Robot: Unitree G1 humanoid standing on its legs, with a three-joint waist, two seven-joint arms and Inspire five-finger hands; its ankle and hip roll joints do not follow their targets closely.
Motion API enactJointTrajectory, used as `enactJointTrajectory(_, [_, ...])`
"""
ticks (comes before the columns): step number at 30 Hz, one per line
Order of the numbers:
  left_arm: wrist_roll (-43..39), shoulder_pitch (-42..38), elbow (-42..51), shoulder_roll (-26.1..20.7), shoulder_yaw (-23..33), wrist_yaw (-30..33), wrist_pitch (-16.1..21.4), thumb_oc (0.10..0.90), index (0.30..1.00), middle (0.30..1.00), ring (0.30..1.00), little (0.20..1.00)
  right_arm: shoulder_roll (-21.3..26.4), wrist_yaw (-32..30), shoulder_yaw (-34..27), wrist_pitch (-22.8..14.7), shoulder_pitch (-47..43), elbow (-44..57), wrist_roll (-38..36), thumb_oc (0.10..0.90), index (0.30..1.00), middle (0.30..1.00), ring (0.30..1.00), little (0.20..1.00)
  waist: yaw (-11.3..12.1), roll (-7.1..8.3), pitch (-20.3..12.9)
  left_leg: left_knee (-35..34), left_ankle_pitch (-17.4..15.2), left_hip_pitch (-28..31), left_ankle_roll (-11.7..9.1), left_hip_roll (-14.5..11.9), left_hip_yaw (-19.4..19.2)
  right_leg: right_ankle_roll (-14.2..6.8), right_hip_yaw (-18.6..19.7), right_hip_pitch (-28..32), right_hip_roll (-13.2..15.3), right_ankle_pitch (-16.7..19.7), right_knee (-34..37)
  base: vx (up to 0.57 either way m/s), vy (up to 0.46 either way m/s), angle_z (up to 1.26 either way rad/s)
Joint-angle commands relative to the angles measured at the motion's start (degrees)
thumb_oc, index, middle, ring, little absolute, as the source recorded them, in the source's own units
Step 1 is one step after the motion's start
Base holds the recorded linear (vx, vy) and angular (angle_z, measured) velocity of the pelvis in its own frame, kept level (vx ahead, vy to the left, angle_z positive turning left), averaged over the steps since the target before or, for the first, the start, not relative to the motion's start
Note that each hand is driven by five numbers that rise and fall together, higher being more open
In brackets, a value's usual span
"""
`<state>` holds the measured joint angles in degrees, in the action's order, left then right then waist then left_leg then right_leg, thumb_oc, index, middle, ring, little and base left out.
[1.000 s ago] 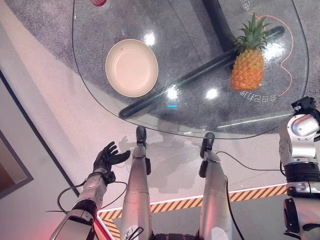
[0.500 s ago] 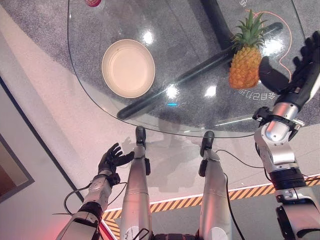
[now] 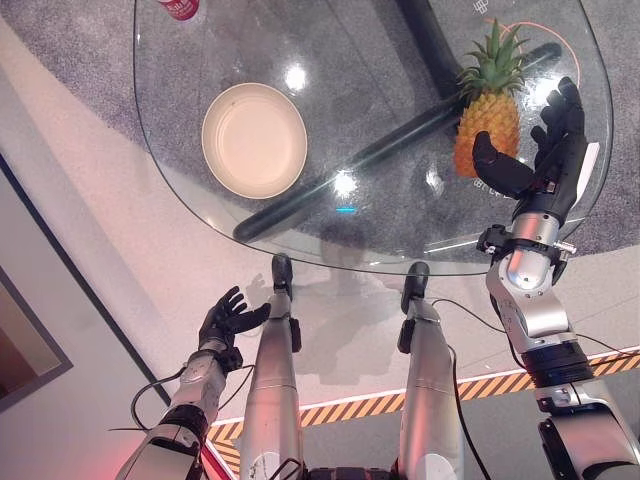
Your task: Pick up the fruit to the plate
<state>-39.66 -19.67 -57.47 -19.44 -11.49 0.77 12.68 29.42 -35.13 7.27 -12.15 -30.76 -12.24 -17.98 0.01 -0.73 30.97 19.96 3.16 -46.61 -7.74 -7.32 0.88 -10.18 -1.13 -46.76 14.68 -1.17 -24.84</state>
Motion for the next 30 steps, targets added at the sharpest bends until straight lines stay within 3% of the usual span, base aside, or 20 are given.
enactJointTrajectory(1, [-0.2,5.2,-1.3,-1.1,0.8,1.0,1.5,0.8,0.9,0.9,0.9,0.9,2.8,-1.3,-2.5,-2.7,-0.2,7.0,3.1,0.8,0.9,0.9,0.9,0.9,-0.4,-0.29,-1.2,4.6,-3.9,0.5,4.6,0.8,-0.3,3.6,-3.2,0.4,0.4,4.1,2.7,0.0,0.0,0.0])
enactJointTrajectory(12, [-0.6,5.2,-1.1,-1.0,0.1,1.1,1.3,0.8,0.9,0.9,0.9,0.9,3.6,-4.0,-1.7,-0.2,-1.7,3.6,4.9,0.8,0.9,0.9,0.9,0.9,0.1,-0.68,-1.2,4.6,-3.9,0.4,4.7,1.1,-0.1,3.6,-3.3,0.3,0.4,4.1,2.6,0.0,0.0,0.0])
enactJointTrajectory(18, [-0.6,4.9,-1.0,-1.0,-0.2,1.0,1.1,0.8,0.9,0.9,0.9,0.9,4.7,-6.9,-0.8,3.0,-3.0,1.8,8.0,0.8,0.9,0.9,0.9,0.9,0.4,-0.84,-1.2,4.9,-4.0,0.0,4.8,1.2,0.1,3.7,-3.3,-0.1,0.4,4.0,2.1,0.0,0.0,0.0])
enactJointTrajectory(30, [-0.9,4.7,-0.8,-1.0,-1.0,1.0,0.8,0.8,0.9,0.9,0.9,0.9,5.5,-7.9,0.6,5.8,-5.6,-2.4,5.9,0.8,0.9,0.9,0.9,0.9,1.0,-1.21,-1.2,5.1,-4.0,-0.3,4.9,1.3,0.4,3.9,-3.4,-0.4,0.4,3.8,1.7,0.0,0.0,0.0])
